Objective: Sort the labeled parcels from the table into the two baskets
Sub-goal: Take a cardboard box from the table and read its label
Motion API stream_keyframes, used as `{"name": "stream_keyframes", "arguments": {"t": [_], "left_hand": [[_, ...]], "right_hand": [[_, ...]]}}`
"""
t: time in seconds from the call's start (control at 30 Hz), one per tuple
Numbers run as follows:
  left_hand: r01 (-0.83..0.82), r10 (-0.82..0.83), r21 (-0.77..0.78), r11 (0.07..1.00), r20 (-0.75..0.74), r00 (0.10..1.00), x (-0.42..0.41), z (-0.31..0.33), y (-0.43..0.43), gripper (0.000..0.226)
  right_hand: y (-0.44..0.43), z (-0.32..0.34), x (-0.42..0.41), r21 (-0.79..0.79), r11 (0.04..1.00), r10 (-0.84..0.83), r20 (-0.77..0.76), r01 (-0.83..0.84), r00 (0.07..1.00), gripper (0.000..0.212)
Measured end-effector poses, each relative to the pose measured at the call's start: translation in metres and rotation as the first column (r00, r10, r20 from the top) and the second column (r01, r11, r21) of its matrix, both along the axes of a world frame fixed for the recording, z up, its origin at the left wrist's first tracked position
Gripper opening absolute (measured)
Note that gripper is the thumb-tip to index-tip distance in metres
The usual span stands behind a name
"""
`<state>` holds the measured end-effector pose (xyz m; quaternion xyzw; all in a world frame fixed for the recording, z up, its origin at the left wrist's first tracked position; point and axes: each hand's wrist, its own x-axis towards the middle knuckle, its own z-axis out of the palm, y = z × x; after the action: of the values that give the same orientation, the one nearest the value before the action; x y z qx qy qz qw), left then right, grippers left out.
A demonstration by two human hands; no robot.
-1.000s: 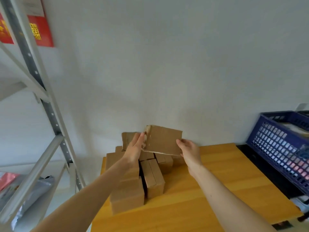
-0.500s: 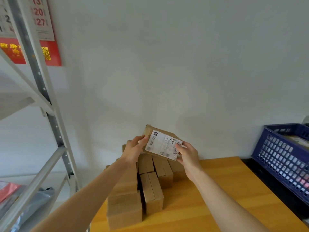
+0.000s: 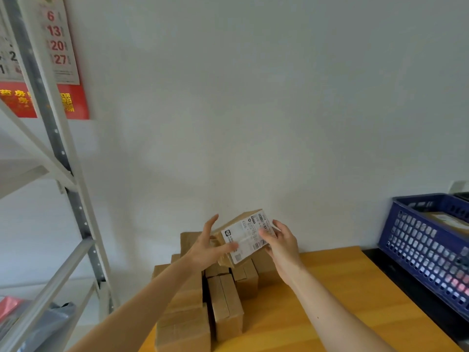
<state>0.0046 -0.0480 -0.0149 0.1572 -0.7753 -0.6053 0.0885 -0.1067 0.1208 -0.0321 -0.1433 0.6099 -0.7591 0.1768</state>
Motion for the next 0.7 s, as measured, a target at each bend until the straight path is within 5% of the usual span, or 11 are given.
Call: {"name": "stream_keyframes", "arguments": {"t": [0.1, 0.3, 0.7], "left_hand": [[-0.033, 0.039, 0.153, 0.988, -0.037, 0.999, -0.007, -0.007, 0.01, 0.082], [-0.046, 0.051, 0.261, 0.964, -0.012, 0.999, -0.011, -0.006, 0.02, 0.067], [-0.078, 0.089, 0.167, 0.983, -0.058, 0.994, -0.01, 0.003, 0.0, 0.027]], "right_hand": [[-0.005, 0.001, 0.004, -0.081, 0.994, -0.067, 0.118, 0.076, 0.991, 0.095], [-0.008, 0.01, 0.016, -0.147, 0.988, 0.059, 0.048, -0.052, 0.997, 0.045], [-0.005, 0.022, 0.007, -0.003, 0.994, 0.112, -0.122, -0.113, 0.986, 0.039]]}}
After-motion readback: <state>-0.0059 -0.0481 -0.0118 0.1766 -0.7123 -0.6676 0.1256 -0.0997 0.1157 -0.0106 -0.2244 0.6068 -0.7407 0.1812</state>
